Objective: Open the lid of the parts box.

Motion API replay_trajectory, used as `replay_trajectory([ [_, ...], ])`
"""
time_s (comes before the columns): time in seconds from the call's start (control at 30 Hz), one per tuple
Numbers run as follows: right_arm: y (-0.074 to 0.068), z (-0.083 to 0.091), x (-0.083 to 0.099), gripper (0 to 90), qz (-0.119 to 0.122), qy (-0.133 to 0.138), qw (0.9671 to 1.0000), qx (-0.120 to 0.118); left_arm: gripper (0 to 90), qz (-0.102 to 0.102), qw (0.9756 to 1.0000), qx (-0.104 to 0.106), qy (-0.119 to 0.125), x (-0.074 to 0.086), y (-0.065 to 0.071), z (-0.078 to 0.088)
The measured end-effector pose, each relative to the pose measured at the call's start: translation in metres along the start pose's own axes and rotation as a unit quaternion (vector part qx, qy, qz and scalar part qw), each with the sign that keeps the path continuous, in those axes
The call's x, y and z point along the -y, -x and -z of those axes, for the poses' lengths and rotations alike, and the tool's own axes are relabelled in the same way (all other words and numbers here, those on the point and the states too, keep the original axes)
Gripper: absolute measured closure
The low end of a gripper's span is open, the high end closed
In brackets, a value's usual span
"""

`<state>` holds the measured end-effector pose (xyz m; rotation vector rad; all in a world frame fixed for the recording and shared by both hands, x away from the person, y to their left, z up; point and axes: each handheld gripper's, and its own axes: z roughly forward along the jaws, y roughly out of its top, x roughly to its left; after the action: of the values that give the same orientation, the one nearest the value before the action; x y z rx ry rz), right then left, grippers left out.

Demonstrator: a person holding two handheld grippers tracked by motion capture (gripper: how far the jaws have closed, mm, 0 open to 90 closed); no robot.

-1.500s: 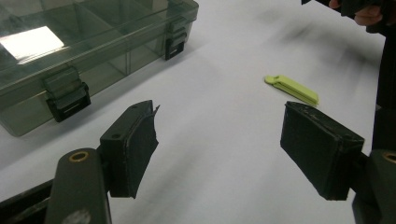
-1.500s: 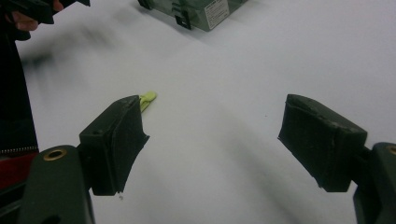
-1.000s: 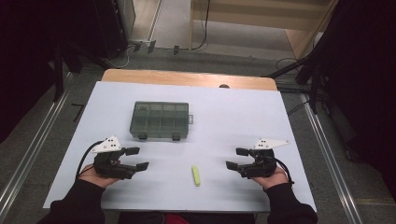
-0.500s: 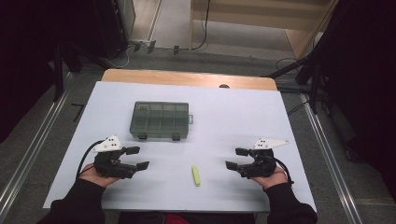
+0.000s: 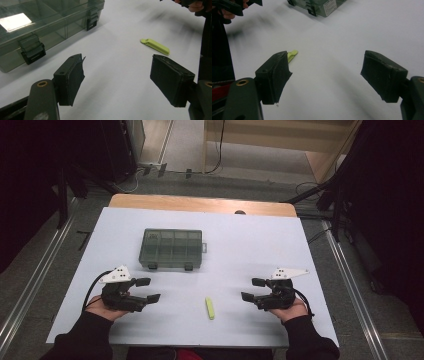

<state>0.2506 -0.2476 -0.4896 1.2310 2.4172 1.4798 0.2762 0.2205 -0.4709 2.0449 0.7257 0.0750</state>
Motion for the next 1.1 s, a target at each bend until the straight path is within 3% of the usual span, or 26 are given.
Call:
replay_trajectory([
  [0.13,0.000,-0.002,-0.003,22.7,0.003,0.003,1.0000,-0.003,26.8,-0.001,1.0000,-0.003,0.007,-0.001,0.000,0.001],
  [0.63,0.002,-0.007,-0.024,22.7,0.012,0.009,0.9999,-0.003,26.7,0.009,0.9999,0.004,-0.005,-0.001,0.000,-0.001],
  [1.1,-0.004,-0.023,-0.044,22.6,0.024,-0.002,0.9997,-0.010,26.6,0.011,0.9999,0.008,-0.010,-0.001,-0.001,-0.002],
])
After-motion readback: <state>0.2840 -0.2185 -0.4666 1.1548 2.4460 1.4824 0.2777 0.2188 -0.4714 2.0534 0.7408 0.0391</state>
